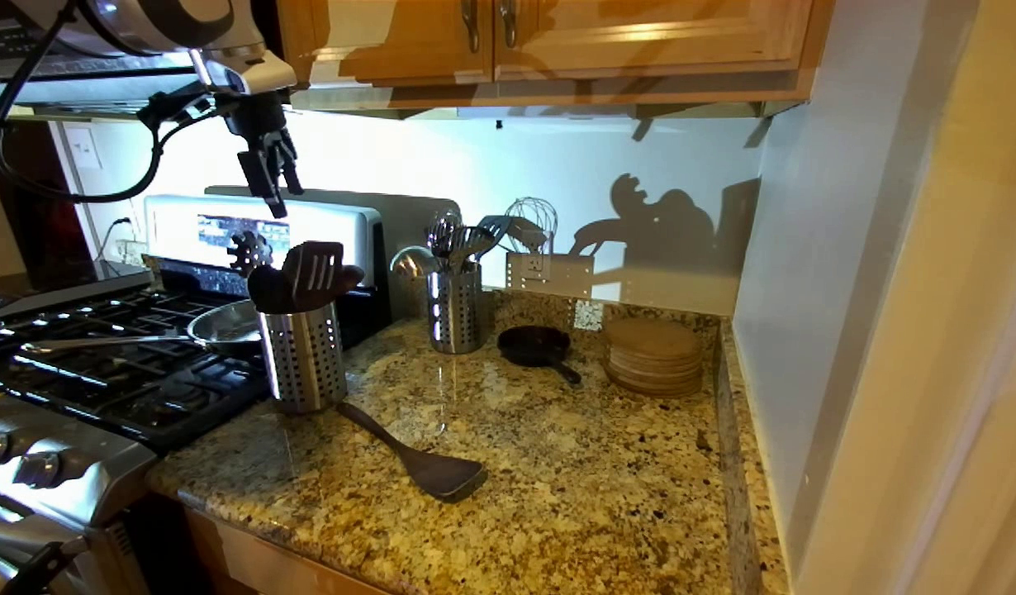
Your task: Remove the spatula and spoon from the utensil holder closer to you respectively
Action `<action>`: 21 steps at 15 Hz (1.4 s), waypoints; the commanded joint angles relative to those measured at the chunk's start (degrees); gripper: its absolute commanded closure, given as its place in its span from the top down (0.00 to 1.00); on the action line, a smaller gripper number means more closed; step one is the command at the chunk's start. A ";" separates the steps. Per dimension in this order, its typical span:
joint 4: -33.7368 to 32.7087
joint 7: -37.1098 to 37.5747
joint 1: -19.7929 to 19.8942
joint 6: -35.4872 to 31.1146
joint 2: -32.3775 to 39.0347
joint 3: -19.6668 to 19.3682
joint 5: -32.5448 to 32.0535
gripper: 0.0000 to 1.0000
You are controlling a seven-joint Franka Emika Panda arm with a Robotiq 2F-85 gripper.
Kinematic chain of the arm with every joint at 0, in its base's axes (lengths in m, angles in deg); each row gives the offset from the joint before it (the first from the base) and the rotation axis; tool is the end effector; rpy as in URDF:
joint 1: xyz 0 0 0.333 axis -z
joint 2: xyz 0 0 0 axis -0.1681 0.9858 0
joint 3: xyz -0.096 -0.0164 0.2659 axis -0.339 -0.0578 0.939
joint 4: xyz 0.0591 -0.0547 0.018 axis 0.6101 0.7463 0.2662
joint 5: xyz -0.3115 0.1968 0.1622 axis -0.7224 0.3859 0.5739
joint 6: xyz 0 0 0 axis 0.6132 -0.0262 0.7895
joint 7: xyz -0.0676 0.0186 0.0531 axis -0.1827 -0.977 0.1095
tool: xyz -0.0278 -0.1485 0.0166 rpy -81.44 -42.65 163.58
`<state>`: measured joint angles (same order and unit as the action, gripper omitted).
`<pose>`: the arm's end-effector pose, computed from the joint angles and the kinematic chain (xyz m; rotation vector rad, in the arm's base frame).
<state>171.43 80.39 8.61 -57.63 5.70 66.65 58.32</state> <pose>0.5109 0.1588 0.4084 -2.5094 1.4278 -0.3875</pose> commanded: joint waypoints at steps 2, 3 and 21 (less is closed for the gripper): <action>-0.16 -0.04 -1.48 -0.43 0.62 -1.38 0.13 1.00; -0.30 -0.27 -1.59 -0.65 1.01 -1.43 0.41 1.00; 0.73 -4.66 -2.96 -4.06 8.18 -4.21 5.90 1.00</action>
<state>171.42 77.35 7.17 -60.09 13.29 64.44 62.21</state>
